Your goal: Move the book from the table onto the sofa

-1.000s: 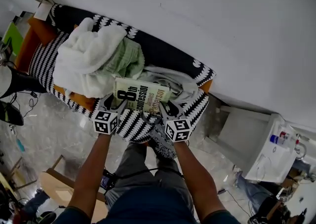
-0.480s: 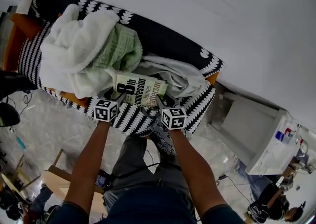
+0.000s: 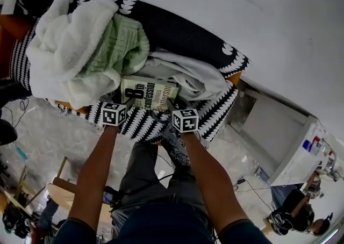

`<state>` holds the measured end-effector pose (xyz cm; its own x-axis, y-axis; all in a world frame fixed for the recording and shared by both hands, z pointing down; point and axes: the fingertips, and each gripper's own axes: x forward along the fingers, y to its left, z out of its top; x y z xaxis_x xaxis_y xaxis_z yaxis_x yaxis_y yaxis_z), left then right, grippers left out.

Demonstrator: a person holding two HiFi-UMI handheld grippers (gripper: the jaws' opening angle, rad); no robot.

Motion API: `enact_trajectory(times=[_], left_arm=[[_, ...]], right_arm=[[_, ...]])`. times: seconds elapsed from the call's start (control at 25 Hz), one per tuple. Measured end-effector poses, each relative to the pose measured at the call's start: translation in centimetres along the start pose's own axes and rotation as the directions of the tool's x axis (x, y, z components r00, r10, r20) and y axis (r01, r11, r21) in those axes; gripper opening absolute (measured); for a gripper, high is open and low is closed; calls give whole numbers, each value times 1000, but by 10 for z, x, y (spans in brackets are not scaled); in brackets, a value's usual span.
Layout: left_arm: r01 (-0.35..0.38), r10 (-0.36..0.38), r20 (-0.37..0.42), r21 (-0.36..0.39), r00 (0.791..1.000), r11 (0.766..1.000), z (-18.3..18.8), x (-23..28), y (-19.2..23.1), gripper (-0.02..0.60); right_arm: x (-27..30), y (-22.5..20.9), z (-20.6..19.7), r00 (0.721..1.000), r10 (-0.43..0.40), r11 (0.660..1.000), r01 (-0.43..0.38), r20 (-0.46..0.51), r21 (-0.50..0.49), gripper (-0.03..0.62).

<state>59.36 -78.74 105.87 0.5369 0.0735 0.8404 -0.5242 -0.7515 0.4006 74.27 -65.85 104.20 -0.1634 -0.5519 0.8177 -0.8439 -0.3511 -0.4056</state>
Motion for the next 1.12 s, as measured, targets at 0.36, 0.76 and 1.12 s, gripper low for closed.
enact_trajectory(times=[0.36, 0.76, 1.12], left_arm=[[7, -7, -76, -5, 997, 1000, -26, 29, 12, 255], [36, -37, -85, -7, 996, 999, -25, 29, 13, 255], [-17, 19, -40, 34, 999, 999, -22, -32, 9, 226]], right_arm=[[29, -17, -27, 992, -24, 999, 20, -122, -31, 137], [30, -19, -30, 980, -23, 999, 29, -198, 29, 138], [-13, -12, -9, 988, -52, 995, 63, -148, 73, 137]])
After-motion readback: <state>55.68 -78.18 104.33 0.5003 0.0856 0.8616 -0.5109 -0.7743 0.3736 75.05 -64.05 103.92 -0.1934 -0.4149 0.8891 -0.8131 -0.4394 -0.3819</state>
